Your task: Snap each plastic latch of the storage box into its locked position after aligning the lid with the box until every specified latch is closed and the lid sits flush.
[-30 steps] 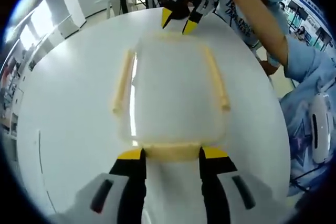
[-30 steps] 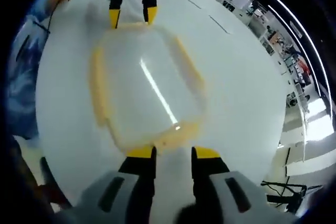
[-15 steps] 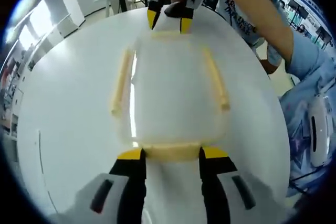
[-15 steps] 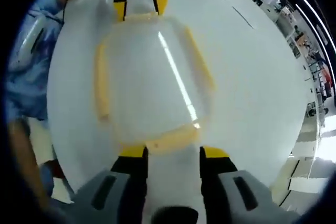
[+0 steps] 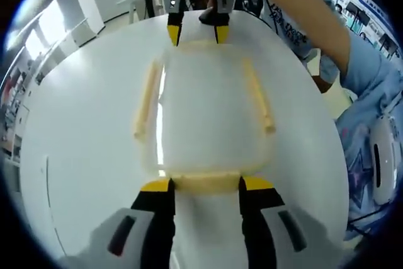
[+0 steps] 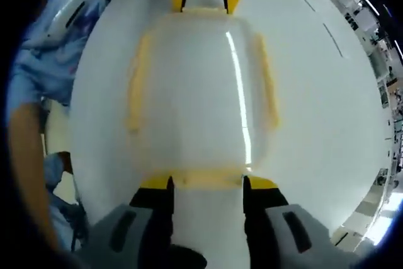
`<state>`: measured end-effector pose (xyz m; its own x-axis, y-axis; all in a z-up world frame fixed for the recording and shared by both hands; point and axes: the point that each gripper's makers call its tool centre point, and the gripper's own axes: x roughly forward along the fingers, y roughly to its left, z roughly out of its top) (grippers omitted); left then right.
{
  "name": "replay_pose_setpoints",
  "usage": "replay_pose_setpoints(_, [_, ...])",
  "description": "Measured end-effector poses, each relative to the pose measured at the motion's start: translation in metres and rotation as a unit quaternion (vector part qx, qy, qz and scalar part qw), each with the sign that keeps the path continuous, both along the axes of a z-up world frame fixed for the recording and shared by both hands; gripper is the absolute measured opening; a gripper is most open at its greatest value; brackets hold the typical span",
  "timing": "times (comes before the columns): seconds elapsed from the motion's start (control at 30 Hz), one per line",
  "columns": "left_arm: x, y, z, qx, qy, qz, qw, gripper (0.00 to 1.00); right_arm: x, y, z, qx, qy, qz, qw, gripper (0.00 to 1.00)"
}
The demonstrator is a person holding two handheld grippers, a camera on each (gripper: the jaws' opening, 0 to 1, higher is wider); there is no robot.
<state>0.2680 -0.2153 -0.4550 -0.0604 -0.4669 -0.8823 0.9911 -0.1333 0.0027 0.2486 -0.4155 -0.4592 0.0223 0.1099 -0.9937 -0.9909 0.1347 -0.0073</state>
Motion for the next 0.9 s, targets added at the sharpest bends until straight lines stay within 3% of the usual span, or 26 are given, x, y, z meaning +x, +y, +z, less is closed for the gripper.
replay_pose_setpoints(0.5, [0.0038,-0.0041,-0.0012,-0.017,0.001,0.014,0.9998,0.42,0.0005,0.0036,-0.0068,0.028,0.007,-0.009,0.9995,0.41])
replay_pose_setpoints(0.9, [0.0078,-0.0063,-0.0015,-0.034,0.009,0.021,0.9992,0.40,-0.0041,0.0051,-0.0071,0.007,0.007,-0.013,0.9999,0.41])
